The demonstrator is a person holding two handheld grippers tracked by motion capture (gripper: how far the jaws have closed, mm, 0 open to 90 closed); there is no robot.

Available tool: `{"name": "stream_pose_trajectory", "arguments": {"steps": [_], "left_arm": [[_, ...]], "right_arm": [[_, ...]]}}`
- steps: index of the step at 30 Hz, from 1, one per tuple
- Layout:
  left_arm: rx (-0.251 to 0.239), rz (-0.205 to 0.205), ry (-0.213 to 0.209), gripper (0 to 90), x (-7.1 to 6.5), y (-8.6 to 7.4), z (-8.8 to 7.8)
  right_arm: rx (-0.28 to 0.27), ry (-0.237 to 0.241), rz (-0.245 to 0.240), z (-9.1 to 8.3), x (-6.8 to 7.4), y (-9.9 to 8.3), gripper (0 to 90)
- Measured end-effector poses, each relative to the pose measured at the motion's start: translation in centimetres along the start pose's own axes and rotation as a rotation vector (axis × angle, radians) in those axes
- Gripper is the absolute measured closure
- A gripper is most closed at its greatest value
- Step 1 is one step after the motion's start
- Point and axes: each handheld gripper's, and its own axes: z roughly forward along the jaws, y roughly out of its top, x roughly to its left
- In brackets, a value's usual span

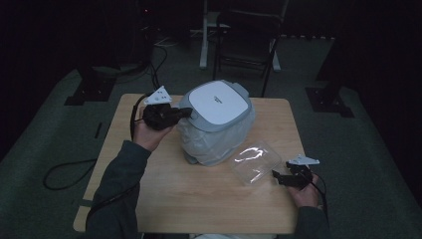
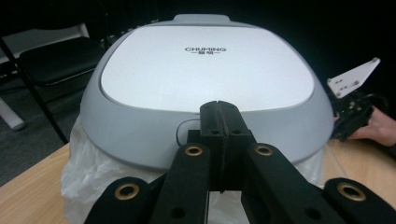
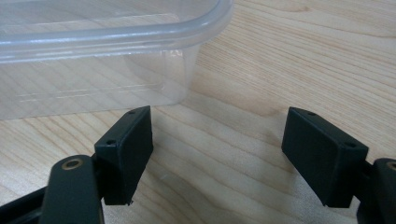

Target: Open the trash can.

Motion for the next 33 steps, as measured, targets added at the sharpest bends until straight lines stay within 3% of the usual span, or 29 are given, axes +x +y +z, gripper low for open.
{"name": "stream_pose_trajectory", "arguments": {"steps": [14,18,19,25,33], "left_arm": [[0.015,-0.011,0.019,90.0,0.3,-0.3,-0.1],[-0.001,-0.006,0.017,89.5,0.3,-0.5,-0.3],[-0.001,-0.006,0.017,83.1,0.3,-0.5,-0.3],[-0.056,-0.029,0.023,65.3,0.0,-1.6,-2.0],[-0.099,-0.062,0.056,54.4,0.3,-3.5,-3.5]], "right_arm": [[0.0,-0.001,0.002,0.0,0.0,0.0,23.8],[0.001,-0.001,0.002,0.0,0.0,0.0,23.8],[0.001,-0.001,0.003,0.0,0.0,0.0,23.8],[0.001,-0.001,0.003,0.0,0.0,0.0,23.8],[0.001,-0.004,0.004,0.0,0.1,0.0,23.8]]}}
